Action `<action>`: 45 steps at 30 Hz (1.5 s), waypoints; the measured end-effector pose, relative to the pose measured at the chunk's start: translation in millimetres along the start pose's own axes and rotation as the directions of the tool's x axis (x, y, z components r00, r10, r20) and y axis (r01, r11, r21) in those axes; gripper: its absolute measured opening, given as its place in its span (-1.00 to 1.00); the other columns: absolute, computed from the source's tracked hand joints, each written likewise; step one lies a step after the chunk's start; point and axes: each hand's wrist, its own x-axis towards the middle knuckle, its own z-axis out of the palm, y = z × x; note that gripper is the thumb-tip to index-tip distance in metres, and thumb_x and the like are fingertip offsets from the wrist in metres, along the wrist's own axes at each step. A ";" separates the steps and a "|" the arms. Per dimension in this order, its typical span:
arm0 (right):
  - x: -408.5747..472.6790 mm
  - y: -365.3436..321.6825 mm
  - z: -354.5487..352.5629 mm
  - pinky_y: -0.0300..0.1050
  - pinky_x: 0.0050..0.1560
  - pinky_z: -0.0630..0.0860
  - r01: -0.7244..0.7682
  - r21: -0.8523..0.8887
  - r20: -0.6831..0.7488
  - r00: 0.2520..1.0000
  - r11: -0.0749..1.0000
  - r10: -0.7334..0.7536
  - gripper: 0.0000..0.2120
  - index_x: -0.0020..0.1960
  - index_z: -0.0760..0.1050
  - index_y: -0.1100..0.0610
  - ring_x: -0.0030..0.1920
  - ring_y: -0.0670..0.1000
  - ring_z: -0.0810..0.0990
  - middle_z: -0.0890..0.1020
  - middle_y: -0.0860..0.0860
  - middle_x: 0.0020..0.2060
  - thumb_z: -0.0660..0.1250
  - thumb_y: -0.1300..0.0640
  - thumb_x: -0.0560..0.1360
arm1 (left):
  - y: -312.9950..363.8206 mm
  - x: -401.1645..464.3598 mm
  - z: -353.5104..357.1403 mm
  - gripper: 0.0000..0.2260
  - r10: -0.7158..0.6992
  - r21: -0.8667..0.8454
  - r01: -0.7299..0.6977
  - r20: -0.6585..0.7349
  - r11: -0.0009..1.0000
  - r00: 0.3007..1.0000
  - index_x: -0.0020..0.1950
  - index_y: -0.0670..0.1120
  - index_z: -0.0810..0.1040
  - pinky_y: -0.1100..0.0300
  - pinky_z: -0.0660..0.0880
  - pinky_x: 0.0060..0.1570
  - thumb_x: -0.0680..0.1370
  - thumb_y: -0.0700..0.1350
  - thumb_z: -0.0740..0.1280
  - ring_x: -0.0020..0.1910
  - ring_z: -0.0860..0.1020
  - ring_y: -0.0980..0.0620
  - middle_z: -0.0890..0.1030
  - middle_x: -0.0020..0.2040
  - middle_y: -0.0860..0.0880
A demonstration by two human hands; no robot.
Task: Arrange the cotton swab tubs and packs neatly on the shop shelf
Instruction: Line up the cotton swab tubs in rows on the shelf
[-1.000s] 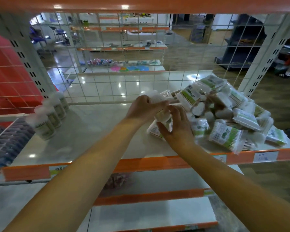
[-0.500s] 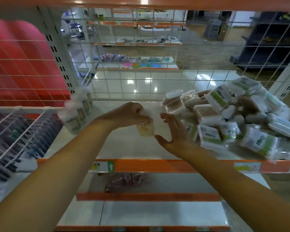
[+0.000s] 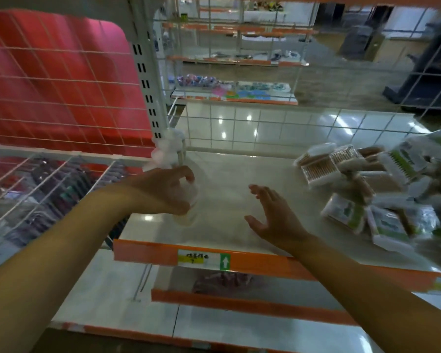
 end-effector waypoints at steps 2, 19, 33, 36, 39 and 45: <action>7.2 -7.8 6.5 0.06 0.10 0.47 -0.004 0.009 0.009 1.000 1.000 0.004 -0.39 0.34 0.33 0.26 0.11 0.16 0.53 0.51 0.17 0.17 0.44 0.09 0.37 | -13.0 -7.9 -1.8 -0.51 -0.005 0.028 0.004 0.013 1.000 1.000 0.33 0.13 0.26 0.18 0.43 0.16 0.46 0.07 0.37 0.21 0.40 0.05 0.39 0.23 0.11; 26.7 -45.3 36.4 0.00 0.19 0.40 -0.040 0.006 0.001 0.999 0.999 0.040 -0.43 0.37 0.30 0.19 0.16 0.10 0.48 0.48 0.10 0.22 0.38 0.05 0.44 | -58.8 -24.5 -2.3 -0.42 0.050 0.081 -0.050 -0.007 0.996 0.999 0.45 0.15 0.20 0.33 0.28 0.14 0.49 0.02 0.36 0.34 0.30 0.08 0.26 0.43 0.14; 26.0 -49.8 38.9 -0.08 0.25 0.29 -0.081 0.002 0.005 0.997 0.997 0.081 -0.44 0.40 0.26 0.15 0.22 0.07 0.43 0.46 0.06 0.24 0.35 0.07 0.47 | -67.8 -25.2 2.2 -0.53 0.088 0.121 -0.068 -0.165 0.990 0.982 0.39 0.06 0.39 0.24 0.32 0.21 0.48 -0.03 0.37 0.32 0.35 0.03 0.37 0.37 0.06; 25.9 -51.1 38.9 -0.08 0.27 0.28 -0.101 0.006 0.022 0.995 0.995 0.100 -0.45 0.41 0.25 0.13 0.24 0.06 0.41 0.47 0.05 0.24 0.34 0.07 0.47 | -67.7 -24.4 4.5 -0.56 0.108 0.162 -0.076 -0.201 0.984 0.974 0.37 0.03 0.42 0.31 0.32 0.13 0.49 -0.04 0.36 0.25 0.39 0.03 0.42 0.31 0.03; 25.7 -51.5 38.7 -0.09 0.26 0.29 -0.112 0.008 0.026 0.993 0.994 0.112 -0.46 0.40 0.26 0.13 0.23 0.05 0.41 0.48 0.06 0.23 0.33 0.08 0.48 | -68.3 -23.6 5.2 -0.58 0.094 0.186 -0.054 -0.217 0.981 0.972 0.36 0.02 0.43 0.27 0.36 0.14 0.50 -0.04 0.35 0.22 0.40 0.02 0.43 0.29 0.02; 24.8 -47.8 38.6 -0.10 0.21 0.32 -0.129 0.022 -0.025 0.991 0.991 0.130 -0.49 0.38 0.30 0.15 0.20 0.06 0.44 0.50 0.07 0.19 0.34 0.10 0.47 | -71.1 -21.5 6.8 -0.65 0.088 0.186 -0.037 -0.280 0.982 0.956 0.32 0.01 0.48 0.27 0.35 0.11 0.53 -0.05 0.30 0.17 0.42 0.03 0.44 0.28 0.04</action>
